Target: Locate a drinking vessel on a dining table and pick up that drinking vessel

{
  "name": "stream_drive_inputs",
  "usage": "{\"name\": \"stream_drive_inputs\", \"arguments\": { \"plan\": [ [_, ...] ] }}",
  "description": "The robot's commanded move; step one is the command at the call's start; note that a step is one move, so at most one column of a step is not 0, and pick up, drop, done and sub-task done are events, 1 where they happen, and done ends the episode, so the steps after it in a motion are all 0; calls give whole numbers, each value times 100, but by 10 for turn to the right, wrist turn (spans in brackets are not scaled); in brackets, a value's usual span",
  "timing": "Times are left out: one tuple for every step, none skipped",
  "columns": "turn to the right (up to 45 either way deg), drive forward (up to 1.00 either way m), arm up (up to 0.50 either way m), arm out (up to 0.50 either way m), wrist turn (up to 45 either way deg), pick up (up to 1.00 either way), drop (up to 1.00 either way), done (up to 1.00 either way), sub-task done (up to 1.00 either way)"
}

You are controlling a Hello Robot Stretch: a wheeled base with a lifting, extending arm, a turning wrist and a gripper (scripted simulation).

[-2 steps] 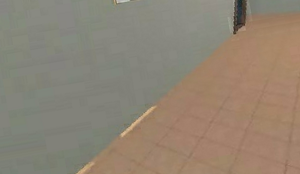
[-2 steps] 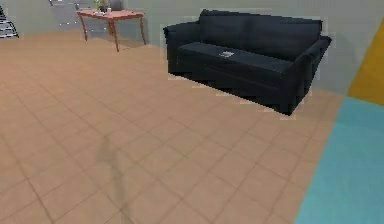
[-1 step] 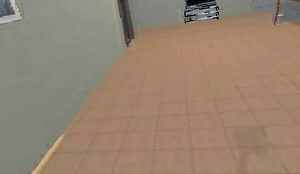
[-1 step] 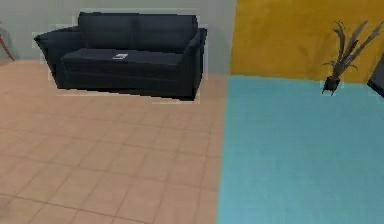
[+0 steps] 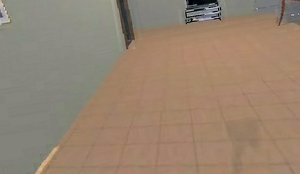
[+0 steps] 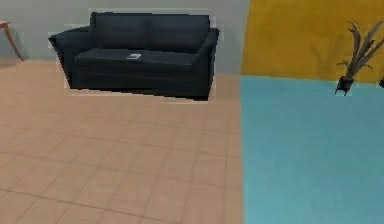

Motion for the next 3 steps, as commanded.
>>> {"name": "stream_drive_inputs", "arguments": {
  "plan": [
    [0, 100, 0, 0, 0, 0, 0, 0, 0],
    [0, 100, 0, 0, 0, 0, 0, 0, 0],
    [0, 100, 0, 0, 0, 0, 0, 0, 0]
  ]
}}
